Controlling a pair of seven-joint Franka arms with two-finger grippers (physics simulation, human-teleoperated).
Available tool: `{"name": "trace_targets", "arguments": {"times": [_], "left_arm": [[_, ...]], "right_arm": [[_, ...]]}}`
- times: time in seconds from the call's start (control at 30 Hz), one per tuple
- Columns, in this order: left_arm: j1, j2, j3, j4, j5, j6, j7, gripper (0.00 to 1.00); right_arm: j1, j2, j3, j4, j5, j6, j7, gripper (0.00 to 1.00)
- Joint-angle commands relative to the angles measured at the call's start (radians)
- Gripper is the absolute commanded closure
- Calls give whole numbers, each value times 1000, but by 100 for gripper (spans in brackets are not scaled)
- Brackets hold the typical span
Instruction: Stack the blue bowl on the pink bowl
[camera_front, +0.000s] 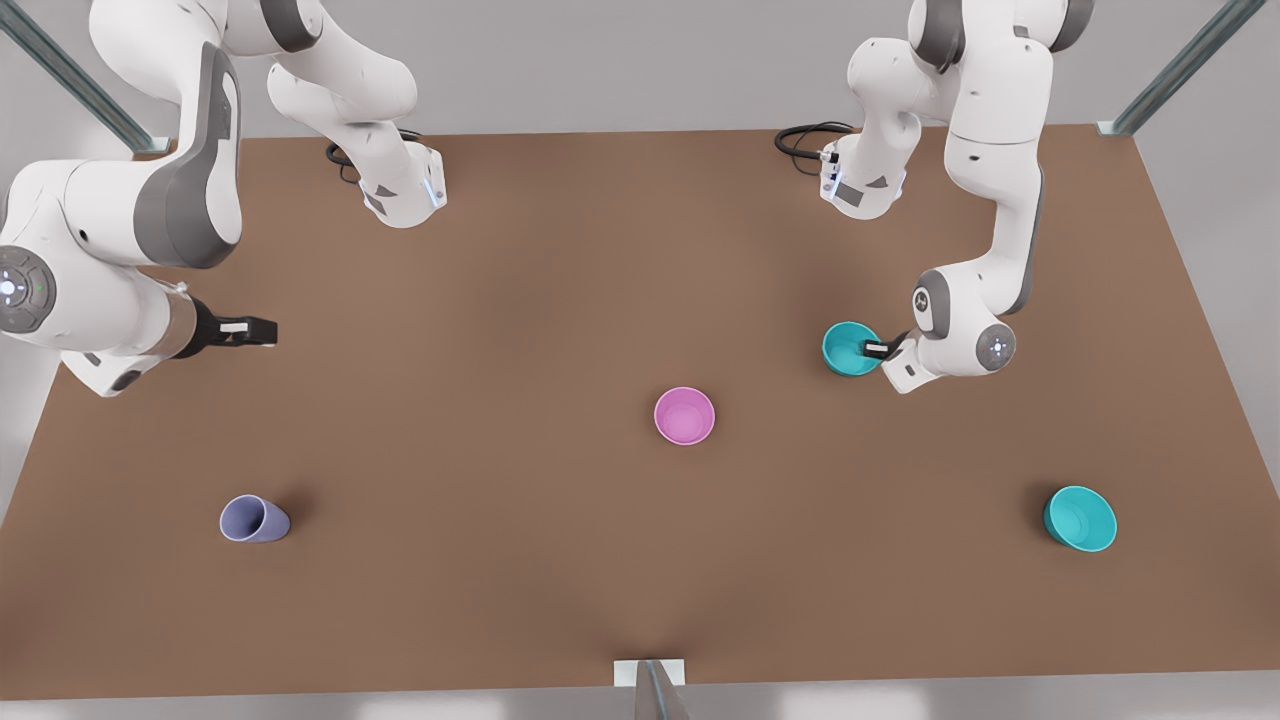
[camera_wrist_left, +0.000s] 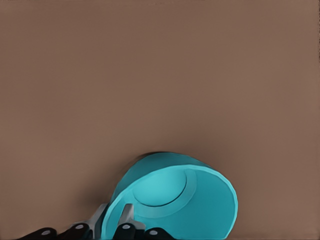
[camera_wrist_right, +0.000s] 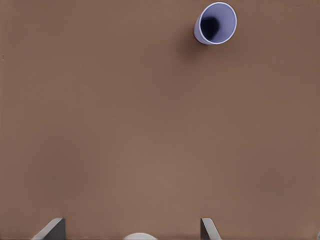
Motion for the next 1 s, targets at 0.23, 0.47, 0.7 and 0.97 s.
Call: {"name": "trace_targets", "arguments": {"times": [0.23, 0.47, 0.7, 0.97], "left_arm": [[0, -5, -6, 114, -5, -112, 128, 79], [-98, 357, -259, 920, -5, -429, -648, 79], [-135, 415, -305, 952, 4, -317, -744, 79], [-137, 427, -307, 929, 7, -311, -733, 79]], "right_arm": [[0, -13, -4, -1, -9, -7, -133, 0], [-29, -15, 6, -15, -7, -2, -132, 0], [-28, -9, 6, -15, -7, -5, -135, 0], [-28, -1, 6, -15, -7, -5, -138, 0]]}}
